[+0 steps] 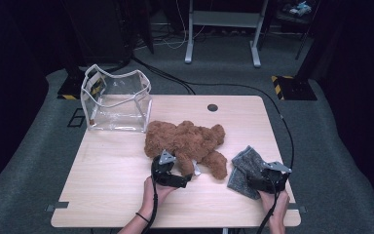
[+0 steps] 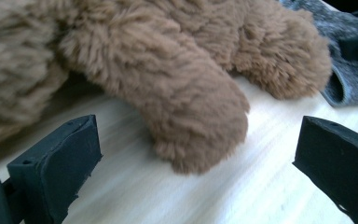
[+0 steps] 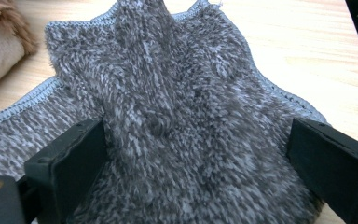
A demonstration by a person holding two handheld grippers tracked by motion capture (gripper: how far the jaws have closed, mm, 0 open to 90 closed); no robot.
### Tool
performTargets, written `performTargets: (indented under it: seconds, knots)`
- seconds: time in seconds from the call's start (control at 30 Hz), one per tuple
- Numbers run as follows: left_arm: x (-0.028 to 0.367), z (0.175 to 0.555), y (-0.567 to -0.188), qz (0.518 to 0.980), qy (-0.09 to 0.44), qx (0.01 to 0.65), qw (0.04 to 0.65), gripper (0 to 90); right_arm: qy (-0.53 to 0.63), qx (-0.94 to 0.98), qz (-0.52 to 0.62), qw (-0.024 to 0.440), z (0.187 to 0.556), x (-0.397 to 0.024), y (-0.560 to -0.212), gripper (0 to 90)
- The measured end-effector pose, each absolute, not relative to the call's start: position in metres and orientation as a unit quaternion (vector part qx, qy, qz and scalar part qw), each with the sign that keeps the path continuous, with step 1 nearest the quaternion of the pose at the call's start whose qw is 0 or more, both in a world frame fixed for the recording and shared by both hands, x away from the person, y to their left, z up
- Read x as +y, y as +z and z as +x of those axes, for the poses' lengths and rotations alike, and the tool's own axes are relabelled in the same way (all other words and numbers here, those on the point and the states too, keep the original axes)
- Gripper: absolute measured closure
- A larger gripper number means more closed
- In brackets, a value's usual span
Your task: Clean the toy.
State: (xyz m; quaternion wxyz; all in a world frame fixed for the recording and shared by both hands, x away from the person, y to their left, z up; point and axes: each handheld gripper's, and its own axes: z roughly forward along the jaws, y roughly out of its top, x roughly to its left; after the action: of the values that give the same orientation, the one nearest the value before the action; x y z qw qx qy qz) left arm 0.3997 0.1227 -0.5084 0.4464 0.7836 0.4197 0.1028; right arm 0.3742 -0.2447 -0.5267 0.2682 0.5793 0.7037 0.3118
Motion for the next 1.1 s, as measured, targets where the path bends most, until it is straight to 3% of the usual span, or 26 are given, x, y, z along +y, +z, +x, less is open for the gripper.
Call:
performTargets:
  seconds: [0.33, 0.67, 0.77, 1.1]
  knots:
    - [0.110, 0.412, -0.519, 0.779, 0.115, 0.440, 0.432, 4.6, 0.311, 0.702, 0.573, 0.285, 0.371, -0.243, -0.528, 5.6]
    - [0.100, 0.414, -0.523, 0.781, 0.142, 0.436, 0.424, 20.1, 0.311, 0.701, 0.576, 0.284, 0.371, -0.243, -0.528, 5.9]
    - [0.099, 0.414, -0.524, 0.781, 0.150, 0.432, 0.427, 32.0, 0.312, 0.702, 0.574, 0.283, 0.372, -0.243, -0.528, 6.0]
    - [0.103, 0.413, -0.522, 0.779, 0.158, 0.426, 0.432, 53.1, 0.339, 0.701, 0.570, 0.261, 0.370, -0.249, -0.527, 5.8]
